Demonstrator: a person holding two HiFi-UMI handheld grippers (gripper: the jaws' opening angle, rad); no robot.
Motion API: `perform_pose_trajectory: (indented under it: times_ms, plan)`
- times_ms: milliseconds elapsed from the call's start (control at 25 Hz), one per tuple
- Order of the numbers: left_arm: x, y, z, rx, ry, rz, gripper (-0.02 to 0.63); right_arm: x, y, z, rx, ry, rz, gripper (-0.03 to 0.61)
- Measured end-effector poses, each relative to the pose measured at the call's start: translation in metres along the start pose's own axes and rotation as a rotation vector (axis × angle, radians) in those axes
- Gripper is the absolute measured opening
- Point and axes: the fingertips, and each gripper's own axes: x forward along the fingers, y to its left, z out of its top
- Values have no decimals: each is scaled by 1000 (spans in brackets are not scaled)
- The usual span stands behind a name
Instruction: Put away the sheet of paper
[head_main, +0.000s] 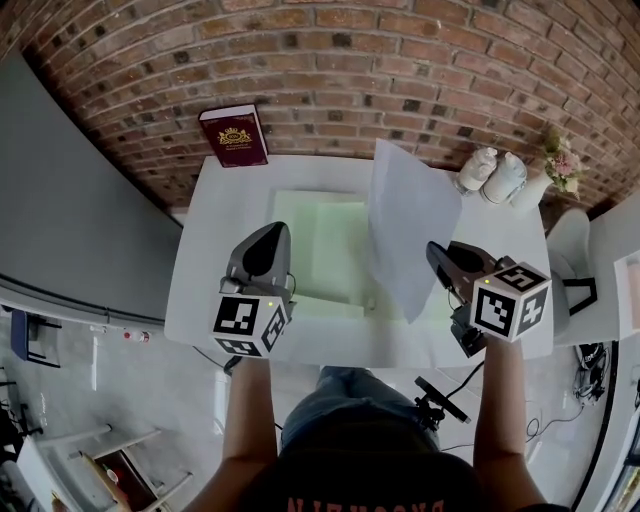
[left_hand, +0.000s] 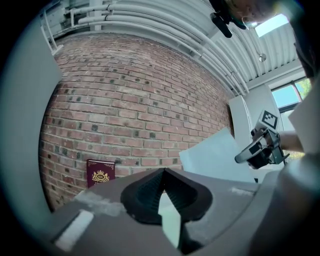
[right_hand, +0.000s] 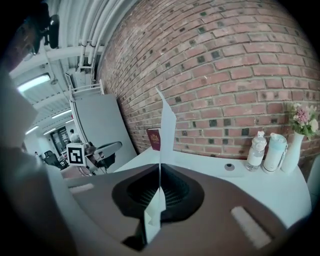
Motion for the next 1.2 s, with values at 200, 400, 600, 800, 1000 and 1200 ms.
perform_pose_trajectory:
  times_ms: [200, 400, 600, 800, 1000, 1200]
  plan:
    - [4, -4, -3, -5, 6, 14, -3, 24, -12, -29, 22, 113, 58, 3]
    - [7, -5, -7, -10, 12, 28, -3, 50, -30, -65, 106, 224, 113, 3]
    - [6, -1, -10, -9, 25, 49, -3, 68, -51, -82, 146, 290, 94, 3]
    - [5, 4, -13, -13, 32, 73, -3, 85, -72, -103, 179, 371, 62, 3]
    - [6, 7, -14, -13, 35, 87, -3, 93, -85, -119, 191, 434, 41, 3]
    - [9, 7, -15, -13, 39, 93, -3, 97, -104, -134, 206, 500, 14, 3]
